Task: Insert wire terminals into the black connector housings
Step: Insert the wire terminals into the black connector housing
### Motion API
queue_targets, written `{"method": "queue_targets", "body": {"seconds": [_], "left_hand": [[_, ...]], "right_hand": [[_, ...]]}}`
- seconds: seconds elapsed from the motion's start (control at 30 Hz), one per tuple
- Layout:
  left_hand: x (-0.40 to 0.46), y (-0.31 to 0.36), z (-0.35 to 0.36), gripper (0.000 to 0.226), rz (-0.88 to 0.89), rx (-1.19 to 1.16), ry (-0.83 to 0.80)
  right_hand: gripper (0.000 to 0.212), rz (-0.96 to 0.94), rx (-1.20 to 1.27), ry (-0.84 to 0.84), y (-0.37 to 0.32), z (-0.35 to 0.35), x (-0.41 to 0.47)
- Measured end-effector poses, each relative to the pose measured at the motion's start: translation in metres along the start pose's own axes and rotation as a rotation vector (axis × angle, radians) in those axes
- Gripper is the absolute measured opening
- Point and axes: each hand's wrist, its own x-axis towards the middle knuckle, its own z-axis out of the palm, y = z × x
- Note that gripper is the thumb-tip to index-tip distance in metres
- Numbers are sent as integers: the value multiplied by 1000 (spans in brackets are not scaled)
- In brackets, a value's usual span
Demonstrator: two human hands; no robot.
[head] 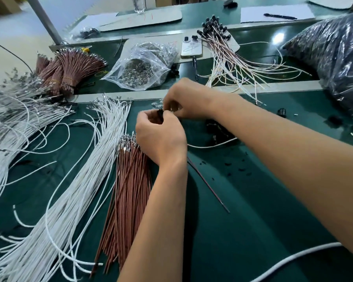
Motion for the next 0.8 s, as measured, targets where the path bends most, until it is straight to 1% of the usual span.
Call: {"method": "queue_targets", "body": {"seconds": [0.07,0.13,0.23,0.33,0.4,0.5,0.63,0.7,0.8], "left_hand": [[1,-1,1,10,-29,-21,-21],[1,-1,1,11,-37,-31,-35],[0,-2,2,15,-27,-52,-37],[-1,-1,3,19,-1,-93,-13],[-2,-2,5,20,10,-148,-28],[-5,-4,10,15,-6,-248,-125],[-16,-5,16,7,13,-278,-264],[-23,-5,18,5,20,-261,-413],[-36,-6,23,9,65,-219,-634]], "right_hand": [[15,25,-18,14,-1,2,1],[15,62,8,38,-4,3,-2],[30,127,96,84,-11,4,-9],[31,166,123,114,-13,9,-13],[33,178,135,142,-11,9,-19],[32,207,252,296,-2,4,-36],[24,287,434,509,13,2,-74],[19,356,599,582,17,5,-96],[19,451,844,650,19,13,-126]]}}
